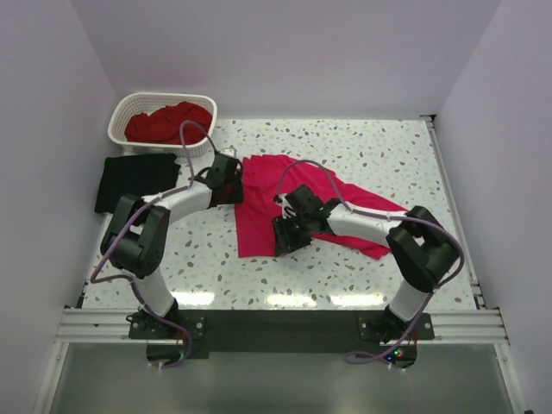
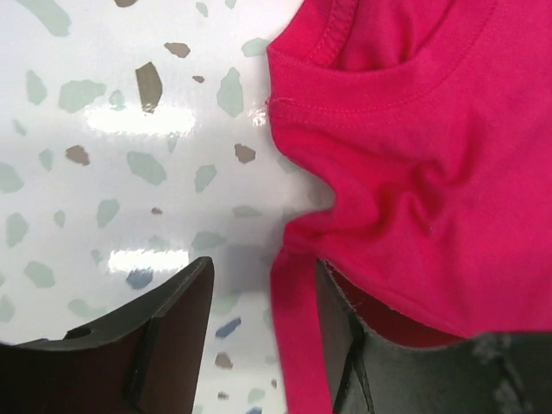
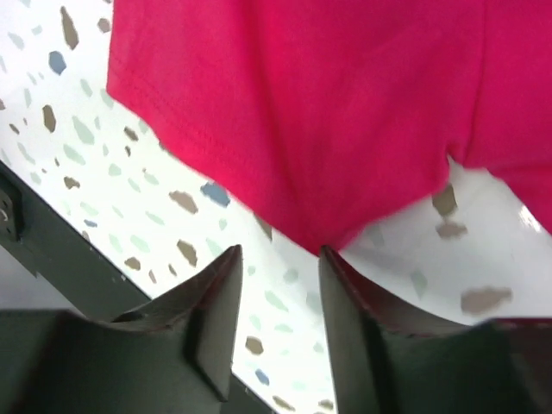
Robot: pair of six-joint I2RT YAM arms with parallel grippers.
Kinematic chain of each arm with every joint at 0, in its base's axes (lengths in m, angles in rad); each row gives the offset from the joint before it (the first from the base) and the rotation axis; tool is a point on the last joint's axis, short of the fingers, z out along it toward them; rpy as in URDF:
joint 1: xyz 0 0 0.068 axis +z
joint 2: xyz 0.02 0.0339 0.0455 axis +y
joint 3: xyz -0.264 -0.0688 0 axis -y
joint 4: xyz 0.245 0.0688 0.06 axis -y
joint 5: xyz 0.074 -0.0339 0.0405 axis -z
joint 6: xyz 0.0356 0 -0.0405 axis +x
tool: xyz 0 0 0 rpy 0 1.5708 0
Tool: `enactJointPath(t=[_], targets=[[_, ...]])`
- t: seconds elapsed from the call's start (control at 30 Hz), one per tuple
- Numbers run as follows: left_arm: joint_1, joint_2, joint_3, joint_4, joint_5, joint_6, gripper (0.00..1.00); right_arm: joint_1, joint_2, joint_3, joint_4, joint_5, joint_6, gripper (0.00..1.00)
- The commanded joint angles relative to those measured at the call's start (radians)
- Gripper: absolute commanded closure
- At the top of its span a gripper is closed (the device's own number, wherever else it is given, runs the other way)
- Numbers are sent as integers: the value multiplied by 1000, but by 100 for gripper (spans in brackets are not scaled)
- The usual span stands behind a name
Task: Fold and stack the t-shirts
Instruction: Flatten the tshirt out
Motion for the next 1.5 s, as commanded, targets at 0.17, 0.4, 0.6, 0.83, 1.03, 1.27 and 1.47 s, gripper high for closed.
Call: enactJointPath(t=[0.17,0.4,0.6,0.83,1.03,1.27,1.47], targets=[[-44,-360,-135,-170,25,-76,37,2,-248,86,-228,281,-50,31],[-239,-537,-316,-264,41,-206,40,-11,-377,21,-352,511,-36,21],[-394,-462,-341,-282,-55,-301,49,-25,-449,-58,-351,533,-18,18],[-411,-442,-304,-279,-142,-317,56,-31,-502,-100,-369,565,-16,18],[-411,-370,-284,-281,-182,-318,59,-40,-532,-125,-377,574,-22,18],[-411,-301,-286,-261,-185,-320,60,-41,-545,-160,-368,559,-18,18],[-413,-240,-304,-256,-107,-324,60,-44,-550,-169,-371,567,-15,18]])
